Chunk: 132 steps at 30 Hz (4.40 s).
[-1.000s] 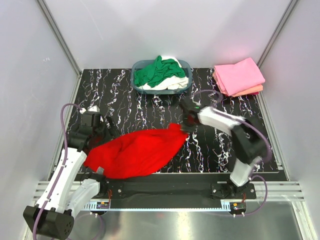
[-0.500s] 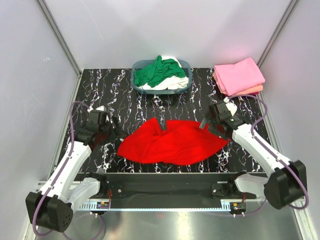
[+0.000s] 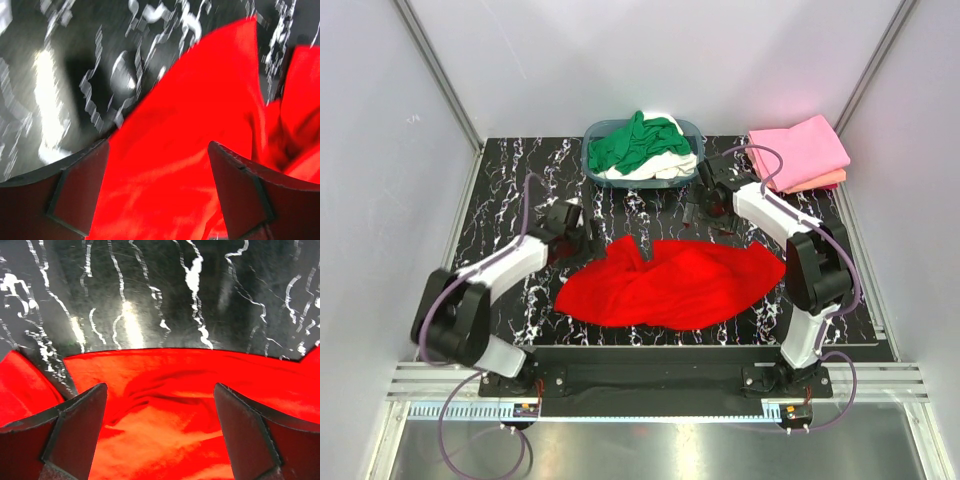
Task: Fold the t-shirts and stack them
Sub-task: Flatten the tshirt out
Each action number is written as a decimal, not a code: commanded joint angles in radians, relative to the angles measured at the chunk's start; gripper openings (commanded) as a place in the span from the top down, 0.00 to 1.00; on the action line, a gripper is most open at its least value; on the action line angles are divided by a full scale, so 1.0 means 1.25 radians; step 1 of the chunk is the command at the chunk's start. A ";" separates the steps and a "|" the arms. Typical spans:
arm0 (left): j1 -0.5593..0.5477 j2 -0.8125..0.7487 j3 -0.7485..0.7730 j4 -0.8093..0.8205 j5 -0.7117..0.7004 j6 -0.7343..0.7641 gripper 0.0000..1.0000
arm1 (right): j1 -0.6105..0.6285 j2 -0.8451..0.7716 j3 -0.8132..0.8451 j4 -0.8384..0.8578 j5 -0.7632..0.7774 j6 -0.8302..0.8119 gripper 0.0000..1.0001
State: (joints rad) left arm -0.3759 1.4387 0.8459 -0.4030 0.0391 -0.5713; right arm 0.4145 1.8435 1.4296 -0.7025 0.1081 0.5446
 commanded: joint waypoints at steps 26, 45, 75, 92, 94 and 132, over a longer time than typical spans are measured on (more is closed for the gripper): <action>-0.154 0.454 0.307 0.131 -0.095 0.064 0.87 | 0.002 -0.040 -0.018 0.031 -0.083 -0.074 0.09; -0.123 0.071 0.177 -0.021 -0.264 0.067 1.00 | 0.135 0.236 0.300 -0.120 -0.111 -0.139 0.14; -0.092 0.162 0.131 0.108 -0.135 0.096 0.43 | 0.203 0.356 0.365 -0.169 0.080 -0.140 0.95; -0.194 0.447 0.382 0.050 -0.199 0.113 0.35 | 0.154 0.069 0.043 0.009 0.042 -0.086 1.00; -0.201 0.472 0.384 0.050 -0.207 0.106 0.35 | 0.154 0.064 0.036 0.017 0.036 -0.086 1.00; -0.215 -0.505 0.420 -0.362 -0.473 0.137 1.00 | 0.024 -0.548 0.244 -0.324 0.323 -0.022 1.00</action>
State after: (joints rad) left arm -0.6426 0.8341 1.3773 -0.8127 -0.4931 -0.4007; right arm 0.4446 1.1839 1.6943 -1.0504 0.4065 0.4747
